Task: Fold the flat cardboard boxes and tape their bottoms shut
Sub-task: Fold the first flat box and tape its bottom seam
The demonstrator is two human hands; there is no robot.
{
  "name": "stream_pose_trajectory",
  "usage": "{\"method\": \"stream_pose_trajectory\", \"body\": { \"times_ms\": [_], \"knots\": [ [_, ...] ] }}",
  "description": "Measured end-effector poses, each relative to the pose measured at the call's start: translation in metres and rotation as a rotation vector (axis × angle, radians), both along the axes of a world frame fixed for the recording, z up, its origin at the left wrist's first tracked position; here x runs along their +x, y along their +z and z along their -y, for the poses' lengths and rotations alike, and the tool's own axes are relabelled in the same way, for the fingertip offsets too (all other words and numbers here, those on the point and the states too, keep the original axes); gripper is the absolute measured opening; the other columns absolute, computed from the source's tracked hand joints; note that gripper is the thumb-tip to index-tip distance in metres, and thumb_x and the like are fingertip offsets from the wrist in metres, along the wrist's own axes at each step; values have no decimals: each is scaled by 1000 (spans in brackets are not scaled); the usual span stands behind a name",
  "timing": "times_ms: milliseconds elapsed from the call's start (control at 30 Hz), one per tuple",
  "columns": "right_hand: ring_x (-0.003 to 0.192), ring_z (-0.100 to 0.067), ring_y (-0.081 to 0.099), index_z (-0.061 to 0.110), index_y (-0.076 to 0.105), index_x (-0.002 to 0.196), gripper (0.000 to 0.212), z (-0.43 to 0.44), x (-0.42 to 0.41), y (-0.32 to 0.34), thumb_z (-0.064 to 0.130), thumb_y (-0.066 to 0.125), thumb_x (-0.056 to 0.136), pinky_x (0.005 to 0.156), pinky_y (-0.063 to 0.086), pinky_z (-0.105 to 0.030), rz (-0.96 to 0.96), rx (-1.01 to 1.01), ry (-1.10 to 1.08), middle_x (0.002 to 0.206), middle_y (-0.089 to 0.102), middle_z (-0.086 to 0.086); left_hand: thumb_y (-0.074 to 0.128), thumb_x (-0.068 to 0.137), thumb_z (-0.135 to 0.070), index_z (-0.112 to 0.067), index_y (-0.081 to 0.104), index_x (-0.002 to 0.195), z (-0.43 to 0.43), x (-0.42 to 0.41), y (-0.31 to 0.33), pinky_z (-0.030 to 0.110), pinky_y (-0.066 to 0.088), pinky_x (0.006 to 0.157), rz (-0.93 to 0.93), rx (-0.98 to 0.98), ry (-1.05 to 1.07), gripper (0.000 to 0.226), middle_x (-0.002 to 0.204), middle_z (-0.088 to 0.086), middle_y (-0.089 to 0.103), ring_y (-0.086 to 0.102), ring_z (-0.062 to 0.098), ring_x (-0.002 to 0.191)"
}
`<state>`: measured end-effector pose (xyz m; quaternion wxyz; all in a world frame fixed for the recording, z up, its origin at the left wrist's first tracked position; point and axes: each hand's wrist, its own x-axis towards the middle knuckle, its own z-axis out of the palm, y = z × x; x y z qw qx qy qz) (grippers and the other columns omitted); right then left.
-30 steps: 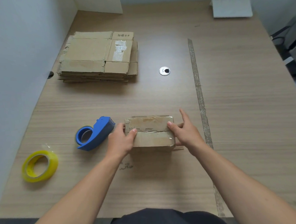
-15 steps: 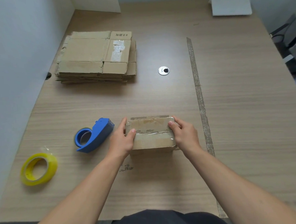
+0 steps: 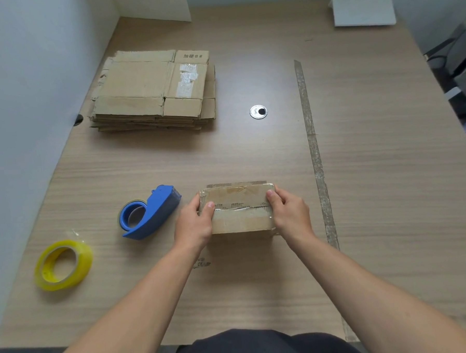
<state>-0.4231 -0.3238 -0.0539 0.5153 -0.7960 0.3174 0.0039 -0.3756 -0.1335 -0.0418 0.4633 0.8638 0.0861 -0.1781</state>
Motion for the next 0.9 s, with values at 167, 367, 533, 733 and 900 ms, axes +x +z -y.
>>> {"method": "stream_pose_trajectory", "body": {
  "times_ms": [167,367,533,733,900],
  "knots": [
    [127,1,53,28,48,143,42,28,-29,-11,18,52,103,106,43,-20,115,548,240,137,59,17,53,102,-29,-26,49,145,-13,-1,-2,12,48,86,-57,-163,-29,43,126,-14,60,60,-4,112],
    [132,9,43,25,40,150,52,25,-48,-22,14,54,102,109,37,-18,142,361,246,136,52,31,59,99,-13,-23,41,150,-29,-28,-17,33,35,117,-20,-271,-121,56,144,-14,53,46,-2,133],
    [109,35,37,20,50,143,44,7,-49,-28,21,59,100,92,28,6,182,193,54,126,46,36,59,99,-31,-30,39,151,-26,-34,-26,16,36,108,66,-130,-84,56,148,-13,48,43,0,136],
    [114,5,60,29,56,139,43,9,-41,-18,28,64,96,93,46,-10,125,280,27,118,63,27,61,98,-31,-30,37,152,-29,-34,-31,10,44,95,41,-149,-95,59,144,-20,50,55,-12,116],
    [109,-13,65,27,66,130,34,8,-31,-15,26,60,97,100,49,-35,96,185,25,112,72,6,64,96,-29,-34,33,152,-41,-29,-34,-2,30,95,6,-95,-208,64,124,-52,42,44,-18,124]
  ]
}}
